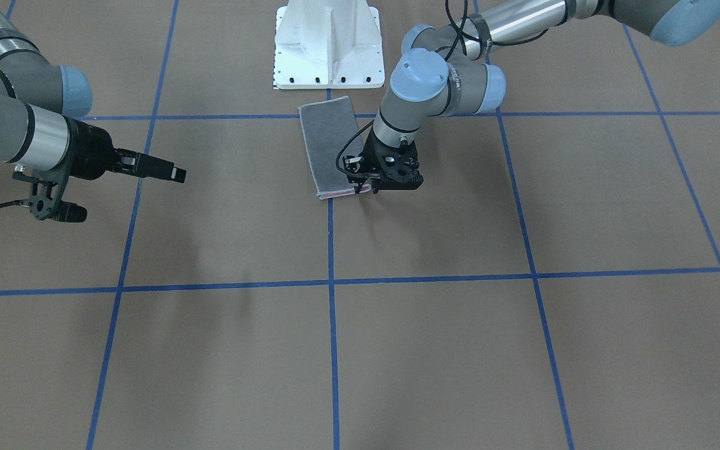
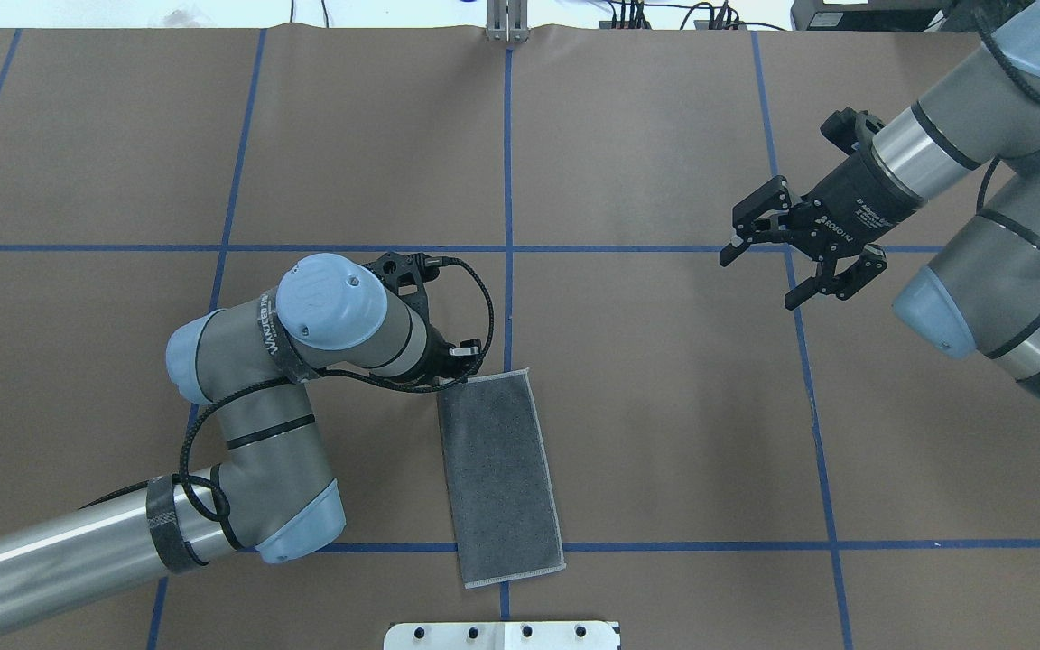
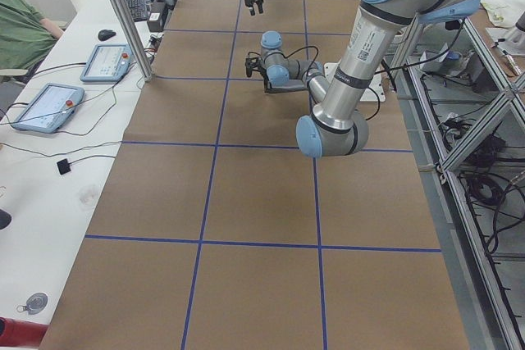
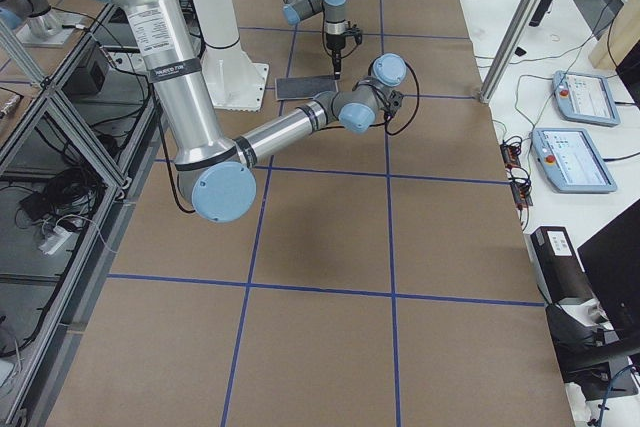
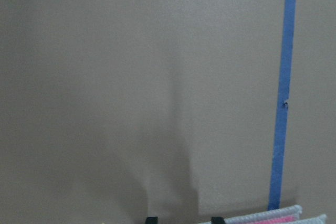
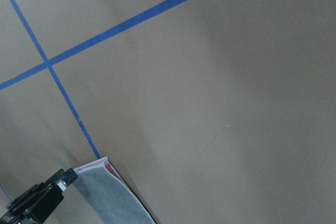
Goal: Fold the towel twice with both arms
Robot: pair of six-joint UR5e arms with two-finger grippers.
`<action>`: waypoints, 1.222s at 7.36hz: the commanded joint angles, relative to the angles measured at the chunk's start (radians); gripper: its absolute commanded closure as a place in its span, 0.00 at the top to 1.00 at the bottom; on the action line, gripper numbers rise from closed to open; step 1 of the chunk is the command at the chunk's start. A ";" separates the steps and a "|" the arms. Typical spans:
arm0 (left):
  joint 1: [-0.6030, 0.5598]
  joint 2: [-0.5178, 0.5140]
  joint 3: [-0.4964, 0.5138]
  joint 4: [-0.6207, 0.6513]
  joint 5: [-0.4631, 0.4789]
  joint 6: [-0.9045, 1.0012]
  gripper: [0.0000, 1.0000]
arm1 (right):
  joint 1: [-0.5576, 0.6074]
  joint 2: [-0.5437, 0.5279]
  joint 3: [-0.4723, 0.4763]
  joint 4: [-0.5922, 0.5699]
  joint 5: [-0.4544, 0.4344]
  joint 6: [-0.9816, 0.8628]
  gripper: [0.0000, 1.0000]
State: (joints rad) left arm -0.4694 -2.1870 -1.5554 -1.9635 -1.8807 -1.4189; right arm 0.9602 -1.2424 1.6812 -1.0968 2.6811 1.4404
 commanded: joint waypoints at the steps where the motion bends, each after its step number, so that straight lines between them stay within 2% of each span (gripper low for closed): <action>1: 0.000 0.001 0.002 0.000 0.000 0.000 0.42 | 0.000 0.000 0.002 0.002 -0.001 0.000 1.00; 3: 0.002 0.000 0.000 0.000 0.000 -0.002 0.42 | 0.002 -0.002 0.002 0.002 -0.001 0.000 1.00; 4: 0.003 0.000 0.000 0.002 0.000 -0.002 0.33 | 0.002 -0.002 0.000 0.002 -0.001 0.000 1.00; 6: 0.005 -0.002 -0.003 0.005 -0.002 -0.005 0.05 | 0.002 -0.008 0.000 0.002 -0.001 0.000 1.00; 7: 0.003 -0.002 -0.005 0.005 -0.002 -0.005 0.00 | 0.002 -0.008 0.000 0.002 -0.001 0.000 1.00; 9: 0.000 -0.002 -0.009 0.005 -0.002 -0.006 0.00 | 0.002 -0.008 0.000 0.002 -0.001 0.000 1.00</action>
State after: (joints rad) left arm -0.4676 -2.1889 -1.5621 -1.9590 -1.8822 -1.4244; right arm 0.9618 -1.2501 1.6813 -1.0953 2.6799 1.4404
